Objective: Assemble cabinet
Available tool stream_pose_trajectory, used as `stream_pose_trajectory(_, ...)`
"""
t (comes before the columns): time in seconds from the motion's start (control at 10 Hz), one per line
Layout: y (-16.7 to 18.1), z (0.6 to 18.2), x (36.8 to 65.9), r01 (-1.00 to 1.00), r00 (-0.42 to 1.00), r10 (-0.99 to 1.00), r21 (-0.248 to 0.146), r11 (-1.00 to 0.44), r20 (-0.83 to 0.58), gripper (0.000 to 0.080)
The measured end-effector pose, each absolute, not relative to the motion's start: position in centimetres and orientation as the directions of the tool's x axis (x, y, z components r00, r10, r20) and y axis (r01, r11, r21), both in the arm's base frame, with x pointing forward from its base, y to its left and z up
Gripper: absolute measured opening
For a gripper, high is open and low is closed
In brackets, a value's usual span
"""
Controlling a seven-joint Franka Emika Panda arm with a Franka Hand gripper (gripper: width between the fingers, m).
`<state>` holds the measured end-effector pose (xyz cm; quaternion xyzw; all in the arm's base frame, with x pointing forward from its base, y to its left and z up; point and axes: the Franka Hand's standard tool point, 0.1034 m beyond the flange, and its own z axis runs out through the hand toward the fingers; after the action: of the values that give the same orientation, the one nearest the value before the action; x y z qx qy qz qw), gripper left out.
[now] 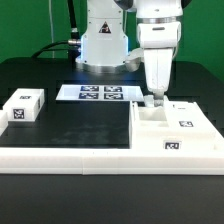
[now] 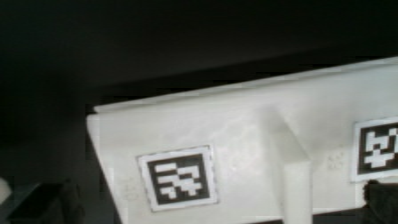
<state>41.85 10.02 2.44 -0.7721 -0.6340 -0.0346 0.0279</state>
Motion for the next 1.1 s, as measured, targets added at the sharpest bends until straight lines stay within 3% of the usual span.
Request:
stream_pose_trajectory(0.2,10.1,2.3,41.7,0.981,0.195,0.977,-0.004,-0.195,0.088,0.0797)
stream_pose_trajectory(0.3,10.0,2.0,41.6,0.981,0.196,0.977,-0.009,-0.196,0.088,0.0684)
stream_pose_trajectory(0.4,10.0,1.9,41.4,0.980,0.197,0.977,-0.014,-0.196,0.088,0.0684)
stream_pose_trajectory(0.5,10.1,1.6,41.2,0.980,0.197,0.976,-0.021,-0.196,0.087,0.0482)
stream_pose_trajectory(0.6,10.1,1.3,41.0,0.980,0.198,0.976,-0.028,-0.196,0.086,0.0482)
stream_pose_trajectory(0.7,10.1,1.2,40.9,0.980,0.198,0.976,-0.030,-0.196,0.086,0.0282)
stream_pose_trajectory(0.8,10.1,1.2,40.9,0.980,0.198,0.976,-0.030,-0.196,0.086,0.0135)
stream_pose_trajectory(1.1,10.1,1.3,41.0,0.980,0.198,0.976,-0.028,-0.196,0.087,0.0068)
